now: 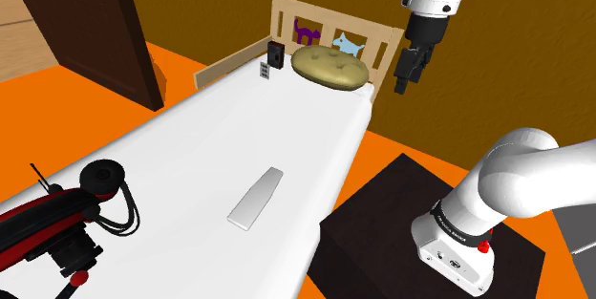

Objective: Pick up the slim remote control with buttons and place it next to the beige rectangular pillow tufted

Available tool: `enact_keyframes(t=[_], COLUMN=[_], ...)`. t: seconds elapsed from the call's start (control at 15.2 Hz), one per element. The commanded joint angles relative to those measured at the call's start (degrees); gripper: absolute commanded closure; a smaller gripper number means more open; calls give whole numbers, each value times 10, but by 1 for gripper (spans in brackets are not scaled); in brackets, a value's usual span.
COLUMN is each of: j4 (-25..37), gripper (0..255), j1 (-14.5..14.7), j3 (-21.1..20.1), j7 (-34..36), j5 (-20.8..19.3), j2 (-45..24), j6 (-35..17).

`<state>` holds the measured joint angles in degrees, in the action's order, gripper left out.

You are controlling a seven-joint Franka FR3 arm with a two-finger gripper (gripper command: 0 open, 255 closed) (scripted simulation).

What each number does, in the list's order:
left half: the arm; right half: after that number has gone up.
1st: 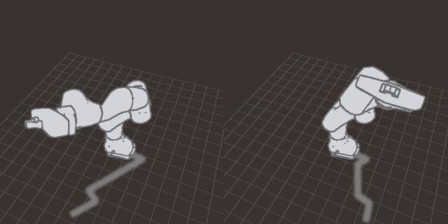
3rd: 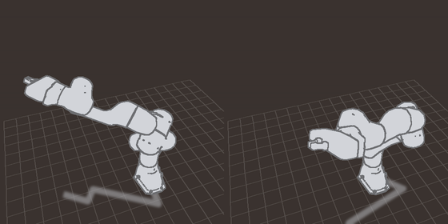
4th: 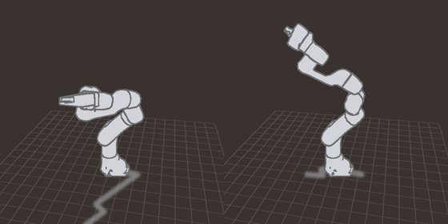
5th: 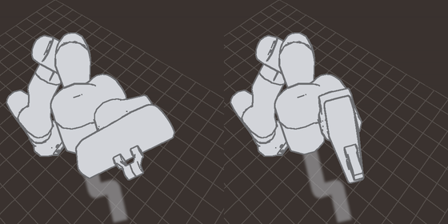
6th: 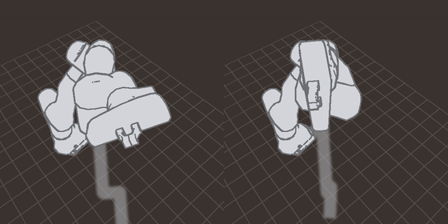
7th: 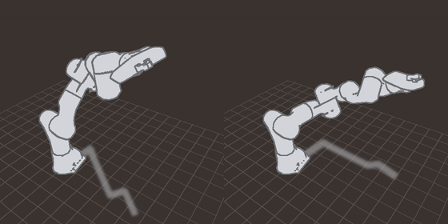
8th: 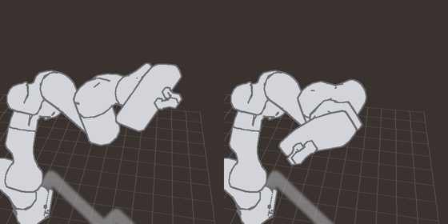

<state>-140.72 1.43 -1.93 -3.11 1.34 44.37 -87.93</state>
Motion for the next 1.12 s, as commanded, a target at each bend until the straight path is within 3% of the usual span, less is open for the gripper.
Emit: enact_keyframes(t=[0.0,0.53,1.06], j4=[0,-100,-129], gripper=[0,0,0], j1=[0,4,3], j3=[0,-120,-265], j7=[0,217,431], j5=[0,110,214], j2=[0,33,-35], j6=[0,-92,-227])
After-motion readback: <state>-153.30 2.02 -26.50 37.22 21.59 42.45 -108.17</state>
